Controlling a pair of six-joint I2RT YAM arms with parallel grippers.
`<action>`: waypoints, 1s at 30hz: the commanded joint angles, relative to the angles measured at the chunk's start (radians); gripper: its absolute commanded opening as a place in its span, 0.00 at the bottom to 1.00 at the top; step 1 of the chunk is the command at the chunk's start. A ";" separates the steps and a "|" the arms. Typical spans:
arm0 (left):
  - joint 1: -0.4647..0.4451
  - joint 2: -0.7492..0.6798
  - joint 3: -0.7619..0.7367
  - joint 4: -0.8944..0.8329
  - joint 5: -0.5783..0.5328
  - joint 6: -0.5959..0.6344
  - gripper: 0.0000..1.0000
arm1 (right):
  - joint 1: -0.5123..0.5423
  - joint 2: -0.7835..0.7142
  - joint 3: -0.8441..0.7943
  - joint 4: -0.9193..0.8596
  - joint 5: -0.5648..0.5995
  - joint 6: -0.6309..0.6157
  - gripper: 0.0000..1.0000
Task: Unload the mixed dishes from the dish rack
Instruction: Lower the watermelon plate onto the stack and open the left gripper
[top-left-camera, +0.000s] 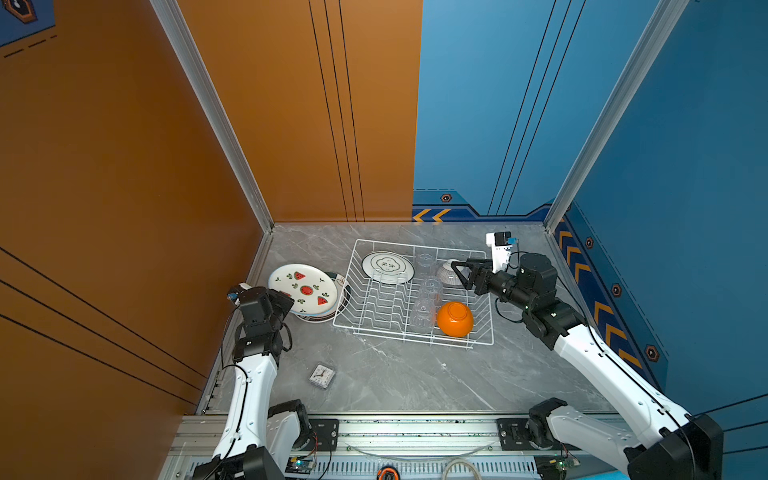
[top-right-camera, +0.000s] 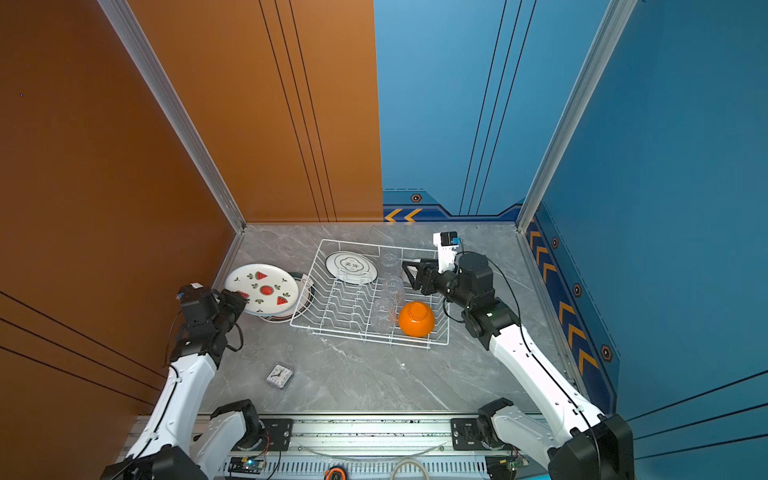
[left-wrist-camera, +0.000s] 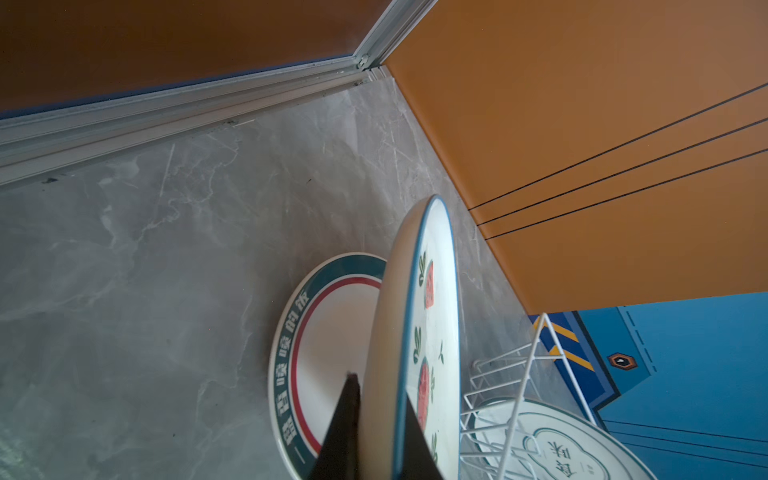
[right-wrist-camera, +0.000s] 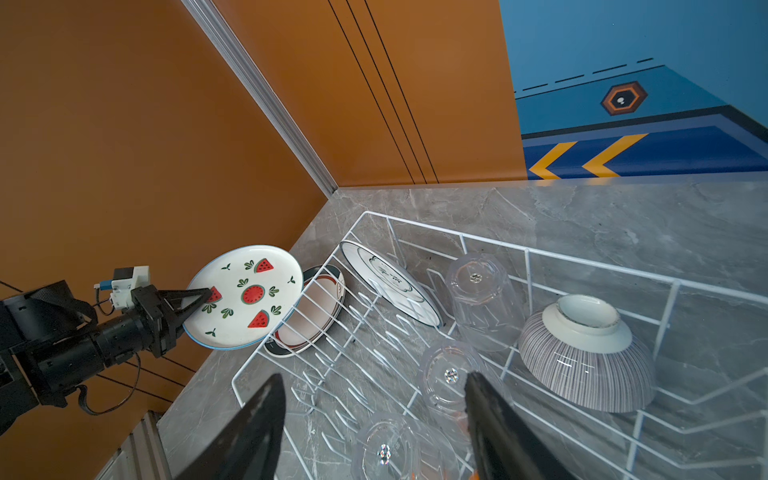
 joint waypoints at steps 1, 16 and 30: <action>0.017 0.001 0.013 0.068 -0.015 0.023 0.00 | -0.012 -0.021 -0.020 -0.032 0.018 -0.024 0.69; 0.013 0.181 0.012 0.174 0.138 -0.031 0.00 | -0.024 0.015 -0.024 -0.025 0.005 -0.007 0.69; -0.011 0.286 0.052 0.155 0.193 0.001 0.34 | -0.025 0.071 -0.012 -0.011 -0.005 0.013 0.69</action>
